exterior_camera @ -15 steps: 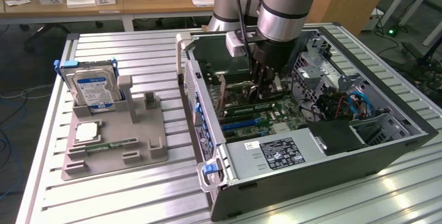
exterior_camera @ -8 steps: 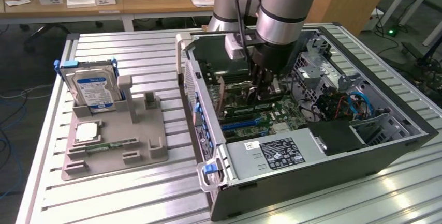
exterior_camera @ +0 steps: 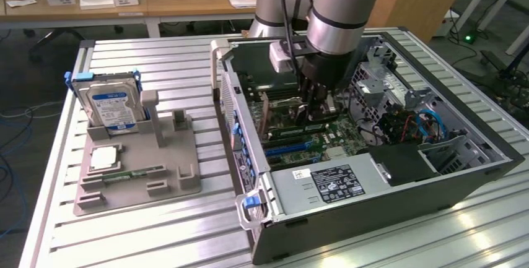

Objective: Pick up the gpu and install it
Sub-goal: 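Insert the gpu into the slot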

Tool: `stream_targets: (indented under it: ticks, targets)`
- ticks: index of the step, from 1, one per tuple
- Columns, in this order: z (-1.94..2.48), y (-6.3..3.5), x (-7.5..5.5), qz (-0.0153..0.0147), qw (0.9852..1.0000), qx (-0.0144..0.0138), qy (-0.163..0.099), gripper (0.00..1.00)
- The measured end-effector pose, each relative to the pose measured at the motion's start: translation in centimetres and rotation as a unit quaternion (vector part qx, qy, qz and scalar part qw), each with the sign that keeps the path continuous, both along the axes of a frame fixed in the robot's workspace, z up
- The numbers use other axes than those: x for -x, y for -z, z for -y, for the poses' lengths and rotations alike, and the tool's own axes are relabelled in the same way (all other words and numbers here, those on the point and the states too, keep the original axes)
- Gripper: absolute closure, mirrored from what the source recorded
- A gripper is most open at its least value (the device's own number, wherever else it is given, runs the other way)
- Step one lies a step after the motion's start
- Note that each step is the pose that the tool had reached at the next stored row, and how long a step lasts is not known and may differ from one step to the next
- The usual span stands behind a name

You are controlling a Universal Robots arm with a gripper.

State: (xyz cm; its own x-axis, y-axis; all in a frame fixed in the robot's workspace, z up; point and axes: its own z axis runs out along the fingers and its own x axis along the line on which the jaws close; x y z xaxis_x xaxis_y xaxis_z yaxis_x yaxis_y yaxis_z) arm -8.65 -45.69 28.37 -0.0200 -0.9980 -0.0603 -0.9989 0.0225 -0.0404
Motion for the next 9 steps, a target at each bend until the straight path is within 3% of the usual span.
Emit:
stream_targets:
  ticks: [9]
  targets:
    - [0.31,0.79,0.55,-0.0001,1.0000,0.0000,0.003,0.72]
